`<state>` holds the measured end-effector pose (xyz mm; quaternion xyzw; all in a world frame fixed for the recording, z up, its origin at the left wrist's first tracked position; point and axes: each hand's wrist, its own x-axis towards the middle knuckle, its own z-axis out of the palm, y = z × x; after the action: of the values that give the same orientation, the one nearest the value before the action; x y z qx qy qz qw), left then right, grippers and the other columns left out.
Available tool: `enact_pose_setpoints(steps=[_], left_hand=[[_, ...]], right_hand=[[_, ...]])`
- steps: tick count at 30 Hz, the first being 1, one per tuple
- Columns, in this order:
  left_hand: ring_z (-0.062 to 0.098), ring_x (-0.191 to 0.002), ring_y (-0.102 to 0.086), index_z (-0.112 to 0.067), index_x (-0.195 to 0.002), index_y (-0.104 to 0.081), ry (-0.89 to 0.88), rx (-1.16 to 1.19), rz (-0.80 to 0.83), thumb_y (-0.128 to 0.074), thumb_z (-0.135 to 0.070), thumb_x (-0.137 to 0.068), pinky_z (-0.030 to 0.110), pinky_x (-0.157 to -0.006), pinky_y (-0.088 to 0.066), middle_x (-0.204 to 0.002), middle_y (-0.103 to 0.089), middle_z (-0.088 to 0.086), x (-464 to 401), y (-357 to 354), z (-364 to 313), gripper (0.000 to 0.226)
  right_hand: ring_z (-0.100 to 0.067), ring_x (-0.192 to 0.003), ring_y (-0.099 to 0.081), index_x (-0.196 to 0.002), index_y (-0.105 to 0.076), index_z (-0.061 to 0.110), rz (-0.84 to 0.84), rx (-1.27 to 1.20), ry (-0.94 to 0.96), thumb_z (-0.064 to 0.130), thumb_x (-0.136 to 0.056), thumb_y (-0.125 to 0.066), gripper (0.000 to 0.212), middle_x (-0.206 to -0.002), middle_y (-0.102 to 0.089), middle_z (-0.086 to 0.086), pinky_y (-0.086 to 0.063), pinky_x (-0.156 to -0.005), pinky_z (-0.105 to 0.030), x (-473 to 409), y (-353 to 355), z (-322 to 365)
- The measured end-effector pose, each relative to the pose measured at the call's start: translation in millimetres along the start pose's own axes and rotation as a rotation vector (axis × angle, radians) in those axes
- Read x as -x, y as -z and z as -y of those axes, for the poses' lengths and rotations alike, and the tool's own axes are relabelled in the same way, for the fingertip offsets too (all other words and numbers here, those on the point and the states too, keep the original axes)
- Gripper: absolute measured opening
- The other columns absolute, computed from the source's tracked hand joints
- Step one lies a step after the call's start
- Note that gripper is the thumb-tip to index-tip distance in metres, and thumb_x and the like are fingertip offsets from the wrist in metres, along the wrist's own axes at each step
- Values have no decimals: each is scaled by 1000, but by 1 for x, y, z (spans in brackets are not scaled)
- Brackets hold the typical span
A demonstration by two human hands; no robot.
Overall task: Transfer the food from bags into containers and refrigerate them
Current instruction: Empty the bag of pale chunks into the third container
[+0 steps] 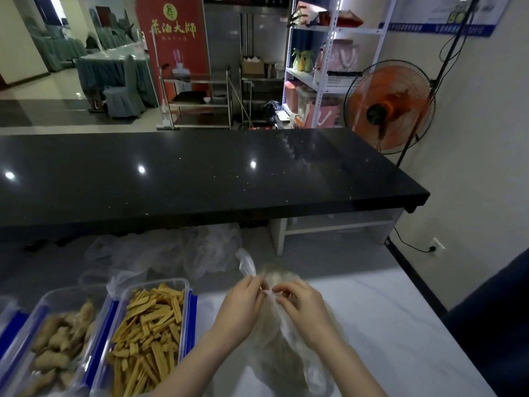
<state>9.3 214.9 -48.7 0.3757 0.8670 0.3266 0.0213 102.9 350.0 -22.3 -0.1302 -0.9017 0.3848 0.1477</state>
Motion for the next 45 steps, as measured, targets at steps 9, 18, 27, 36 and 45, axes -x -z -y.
enact_pose_setpoints(steps=[9, 18, 27, 36, 45], left_hand=[[-3, -79, -53, -27, -85, -56, 155, 104, -265, -54, -13, -94, 20, -69, -46, -87, -56, -13, -5, 71, 23, 17], [-2, -106, -46, -43, -119, -48, 93, 193, -59, -64, -48, -83, 25, -92, -44, -113, -48, -21, 10, 85, 10, 39], [-1, -82, -56, -25, -91, -57, 43, 250, -144, -61, -21, -91, 22, -71, -51, -89, -59, -10, 16, 87, -7, 6], [6, -87, -58, -24, -102, -54, 272, 315, -334, -61, -19, -91, 20, -69, -48, -93, -58, -8, 18, 111, 7, 14], [5, -85, -53, -26, -91, -56, 70, 227, -260, -72, -24, -82, 15, -70, -42, -93, -53, -8, 10, 109, -13, 19]], right_hand=[[0, -81, -60, -89, -74, 21, -165, -3, -11, 7, -87, -65, 17, -87, -59, 11, -41, -74, -5, -9, 29, 22], [2, -85, -56, -86, -65, 23, -252, -129, -72, 9, -92, -57, 18, -93, -57, 7, -46, -73, -12, -6, 17, 51], [-3, -90, -56, -107, -66, 23, -96, 122, 149, 25, -79, -75, 29, -100, -61, 11, -47, -80, -18, 1, -6, 72], [-5, -81, -60, -95, -64, 23, -414, -36, -79, 11, -90, -62, 13, -91, -64, 5, -50, -74, -22, 7, 27, 57], [-8, -75, -52, -95, -64, 26, -337, -12, -61, 36, -84, -69, 16, -92, -41, 3, -47, -65, -23, 7, 23, 84]])
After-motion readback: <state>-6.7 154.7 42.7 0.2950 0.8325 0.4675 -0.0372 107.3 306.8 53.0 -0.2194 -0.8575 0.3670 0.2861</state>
